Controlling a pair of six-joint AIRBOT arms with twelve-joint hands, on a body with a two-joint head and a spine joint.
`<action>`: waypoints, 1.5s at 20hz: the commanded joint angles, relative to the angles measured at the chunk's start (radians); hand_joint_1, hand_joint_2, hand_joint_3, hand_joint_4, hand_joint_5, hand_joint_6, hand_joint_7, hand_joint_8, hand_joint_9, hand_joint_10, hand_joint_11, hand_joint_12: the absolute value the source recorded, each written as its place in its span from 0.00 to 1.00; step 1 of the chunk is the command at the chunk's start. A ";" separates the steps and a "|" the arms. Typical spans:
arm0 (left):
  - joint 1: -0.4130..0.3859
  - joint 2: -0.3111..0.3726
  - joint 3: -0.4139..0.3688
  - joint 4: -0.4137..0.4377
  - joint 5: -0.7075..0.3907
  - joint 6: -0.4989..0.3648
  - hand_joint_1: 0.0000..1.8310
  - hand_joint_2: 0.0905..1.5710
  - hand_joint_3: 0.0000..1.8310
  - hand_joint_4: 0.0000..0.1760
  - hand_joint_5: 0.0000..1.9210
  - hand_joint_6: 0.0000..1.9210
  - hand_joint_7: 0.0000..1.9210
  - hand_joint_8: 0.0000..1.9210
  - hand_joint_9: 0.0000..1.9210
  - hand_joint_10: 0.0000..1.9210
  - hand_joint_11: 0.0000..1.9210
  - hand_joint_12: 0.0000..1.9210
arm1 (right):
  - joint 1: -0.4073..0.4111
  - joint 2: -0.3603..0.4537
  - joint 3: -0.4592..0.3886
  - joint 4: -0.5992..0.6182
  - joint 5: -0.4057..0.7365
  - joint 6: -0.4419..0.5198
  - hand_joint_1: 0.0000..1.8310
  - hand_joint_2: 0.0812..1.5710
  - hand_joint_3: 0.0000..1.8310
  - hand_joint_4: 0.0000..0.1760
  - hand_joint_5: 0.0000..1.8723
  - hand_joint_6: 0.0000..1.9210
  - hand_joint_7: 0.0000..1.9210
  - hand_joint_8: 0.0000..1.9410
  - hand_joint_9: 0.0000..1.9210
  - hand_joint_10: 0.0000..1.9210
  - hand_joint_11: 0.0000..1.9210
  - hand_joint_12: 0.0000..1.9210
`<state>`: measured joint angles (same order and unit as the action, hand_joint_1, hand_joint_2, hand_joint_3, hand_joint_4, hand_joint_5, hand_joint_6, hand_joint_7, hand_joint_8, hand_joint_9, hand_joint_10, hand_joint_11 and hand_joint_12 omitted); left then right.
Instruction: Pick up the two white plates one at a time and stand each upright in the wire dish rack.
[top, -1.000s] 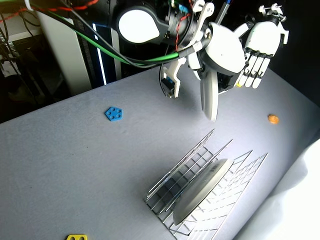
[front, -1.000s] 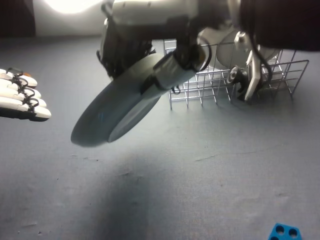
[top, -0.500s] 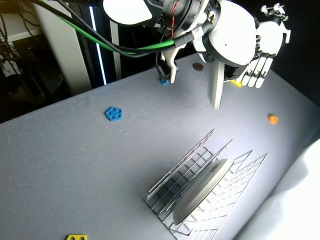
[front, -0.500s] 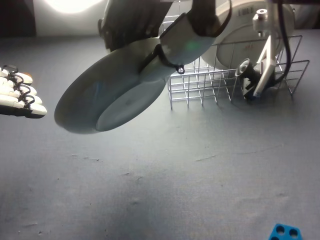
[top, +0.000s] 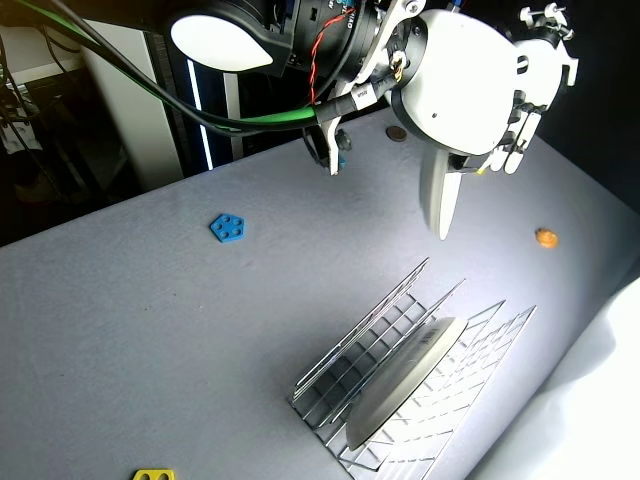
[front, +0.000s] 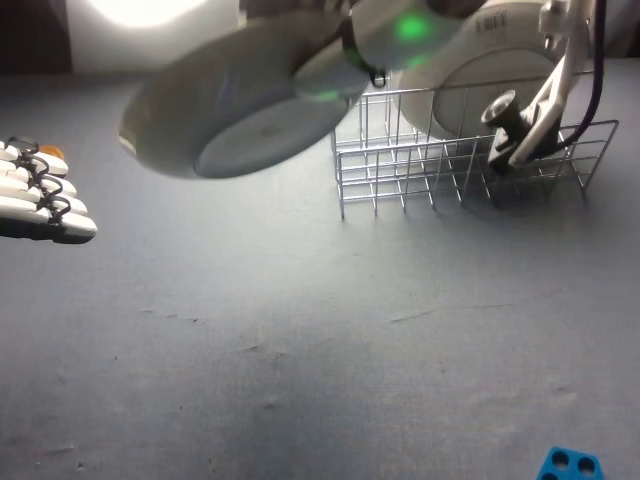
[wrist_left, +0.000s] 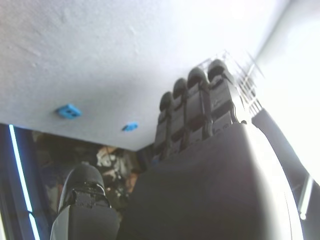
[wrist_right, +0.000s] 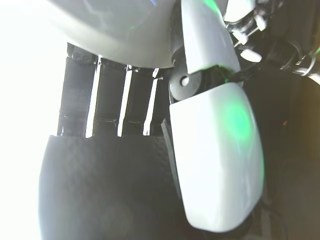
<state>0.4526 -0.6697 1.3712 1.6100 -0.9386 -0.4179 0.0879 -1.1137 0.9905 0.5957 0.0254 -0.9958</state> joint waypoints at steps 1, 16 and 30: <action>-0.012 0.010 0.008 -0.064 -0.019 -0.004 0.00 0.65 0.00 0.00 0.04 0.00 0.06 0.00 0.04 0.00 0.00 0.00 | 0.005 0.009 0.001 0.022 0.147 0.017 0.76 0.66 0.00 0.00 0.52 0.48 0.57 0.39 0.55 0.50 0.49 0.44; -0.039 -0.005 -0.004 -0.044 -0.036 -0.005 0.00 0.65 0.00 0.00 0.04 0.00 0.06 0.00 0.03 0.00 0.00 0.01 | -0.027 0.043 0.013 0.136 0.170 -0.001 0.76 0.67 0.00 0.00 0.51 0.49 0.56 0.42 0.54 0.52 0.48 0.44; -0.054 -0.010 -0.013 -0.025 -0.036 -0.007 0.00 0.65 0.00 0.00 0.05 0.00 0.07 0.01 0.05 0.01 0.01 0.01 | -0.050 0.040 -0.002 0.134 0.219 0.005 0.76 0.67 0.00 0.00 0.51 0.48 0.56 0.40 0.55 0.51 0.48 0.45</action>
<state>0.4122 -0.6830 1.3598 1.6493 -0.9573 -0.4217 0.0257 -1.0779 0.9924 0.7212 0.1291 -1.0050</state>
